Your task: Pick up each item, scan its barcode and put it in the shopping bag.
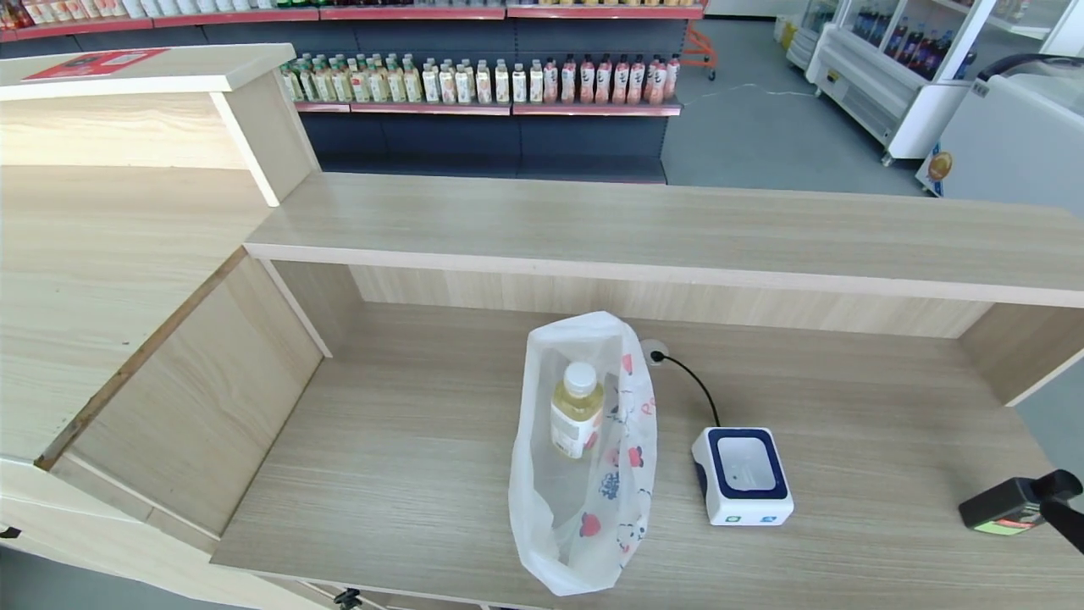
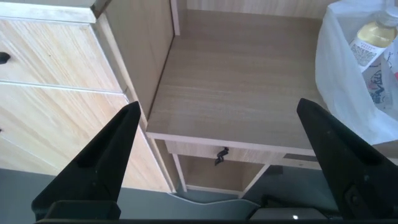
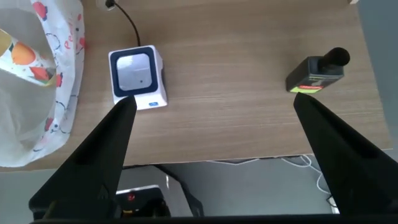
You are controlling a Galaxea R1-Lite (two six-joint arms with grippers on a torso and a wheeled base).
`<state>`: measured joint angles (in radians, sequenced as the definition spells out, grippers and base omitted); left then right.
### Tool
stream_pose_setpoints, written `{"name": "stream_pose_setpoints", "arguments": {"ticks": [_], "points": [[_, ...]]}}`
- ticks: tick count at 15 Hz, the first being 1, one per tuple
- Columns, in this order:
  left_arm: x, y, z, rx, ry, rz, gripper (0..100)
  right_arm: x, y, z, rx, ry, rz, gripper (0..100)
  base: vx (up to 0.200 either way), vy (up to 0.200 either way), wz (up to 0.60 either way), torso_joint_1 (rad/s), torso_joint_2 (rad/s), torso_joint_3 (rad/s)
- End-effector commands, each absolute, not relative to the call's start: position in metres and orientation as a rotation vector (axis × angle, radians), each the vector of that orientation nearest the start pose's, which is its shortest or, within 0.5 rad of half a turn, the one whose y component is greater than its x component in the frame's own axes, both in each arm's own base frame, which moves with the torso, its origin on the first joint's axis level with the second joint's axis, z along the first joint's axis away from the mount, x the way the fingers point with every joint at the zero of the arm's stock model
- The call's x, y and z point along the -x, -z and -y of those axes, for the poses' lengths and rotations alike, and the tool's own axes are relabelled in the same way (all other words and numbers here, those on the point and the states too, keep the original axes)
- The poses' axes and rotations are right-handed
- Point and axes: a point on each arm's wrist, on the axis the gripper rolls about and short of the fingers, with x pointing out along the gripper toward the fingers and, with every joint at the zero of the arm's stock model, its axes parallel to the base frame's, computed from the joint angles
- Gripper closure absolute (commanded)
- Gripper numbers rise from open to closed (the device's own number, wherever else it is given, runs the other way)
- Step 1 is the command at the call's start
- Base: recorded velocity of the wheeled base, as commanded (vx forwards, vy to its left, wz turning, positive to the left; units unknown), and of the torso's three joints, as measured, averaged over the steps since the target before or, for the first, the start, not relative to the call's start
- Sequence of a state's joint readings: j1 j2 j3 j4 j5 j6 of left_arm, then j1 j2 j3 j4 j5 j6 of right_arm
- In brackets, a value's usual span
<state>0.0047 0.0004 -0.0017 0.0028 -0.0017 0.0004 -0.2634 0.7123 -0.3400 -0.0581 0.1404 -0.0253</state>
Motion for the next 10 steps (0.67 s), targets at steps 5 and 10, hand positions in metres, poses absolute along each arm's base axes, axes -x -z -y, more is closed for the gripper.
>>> {"name": "stream_pose_setpoints", "arguments": {"ticks": [5, 10], "points": [[0.0229, -0.0756, 0.0001, 0.002, -0.005, -0.002, 0, -0.0789, -0.1765, 0.0176, -0.048, 0.109, -0.371, 0, 0.0, -0.2, 0.0, 0.001, 0.0, 0.004], [0.0229, -0.0756, 0.0001, 0.002, -0.005, -0.002, 0, -0.0761, -0.167, 0.0166, -0.006, 0.092, -0.417, 0, 0.0, -0.16, 0.0, 0.001, 0.0, 0.001]]}}
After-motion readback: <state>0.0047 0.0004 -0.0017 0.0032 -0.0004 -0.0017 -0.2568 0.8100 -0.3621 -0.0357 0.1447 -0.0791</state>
